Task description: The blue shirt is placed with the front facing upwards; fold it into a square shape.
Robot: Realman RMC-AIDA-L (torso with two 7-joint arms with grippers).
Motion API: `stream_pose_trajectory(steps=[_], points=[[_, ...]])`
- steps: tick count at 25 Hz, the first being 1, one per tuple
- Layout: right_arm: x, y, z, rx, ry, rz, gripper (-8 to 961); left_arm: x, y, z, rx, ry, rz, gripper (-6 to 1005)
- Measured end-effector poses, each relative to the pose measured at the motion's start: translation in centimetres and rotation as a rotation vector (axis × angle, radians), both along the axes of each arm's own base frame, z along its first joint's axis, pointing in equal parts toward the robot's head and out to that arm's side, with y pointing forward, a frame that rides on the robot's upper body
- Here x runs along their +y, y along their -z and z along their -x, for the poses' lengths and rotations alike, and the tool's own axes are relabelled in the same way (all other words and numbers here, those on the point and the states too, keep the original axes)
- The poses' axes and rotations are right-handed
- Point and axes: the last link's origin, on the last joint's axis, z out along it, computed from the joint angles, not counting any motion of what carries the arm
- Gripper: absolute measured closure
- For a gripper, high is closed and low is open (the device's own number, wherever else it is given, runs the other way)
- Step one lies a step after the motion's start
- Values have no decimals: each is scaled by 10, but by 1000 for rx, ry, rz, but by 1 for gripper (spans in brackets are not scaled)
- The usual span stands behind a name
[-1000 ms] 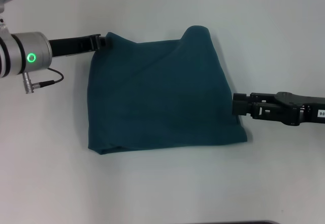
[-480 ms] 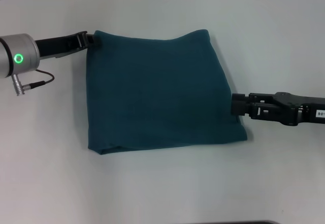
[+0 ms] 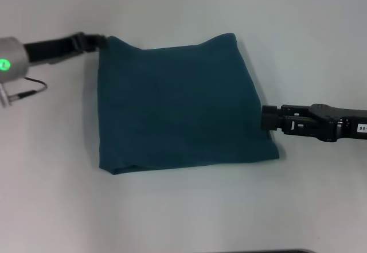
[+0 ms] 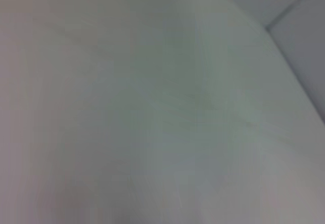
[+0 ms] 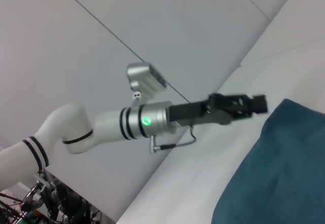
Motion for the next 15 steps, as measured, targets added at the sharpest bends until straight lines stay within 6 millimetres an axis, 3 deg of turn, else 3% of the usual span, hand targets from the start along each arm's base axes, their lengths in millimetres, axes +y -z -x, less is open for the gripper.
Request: stream_pose_trajectory(steps=[3, 6, 8, 11, 15], points=[[-1, 0, -1, 0, 2, 0, 245, -7, -27, 4, -65, -18, -89, 881], [-1, 0, -1, 0, 4, 0, 242, -16, -37, -1, -148, 1, -98, 742], [-1, 0, -1, 0, 3, 0, 240, -20, -33, -7, -208, 7, -56, 649], [0, 1, 0, 1, 0, 1, 236, -25, -15, -16, -311, -27, 29, 410], [0, 0, 0, -1, 0, 0, 232, -30, 9, -19, -429, -101, 113, 363]])
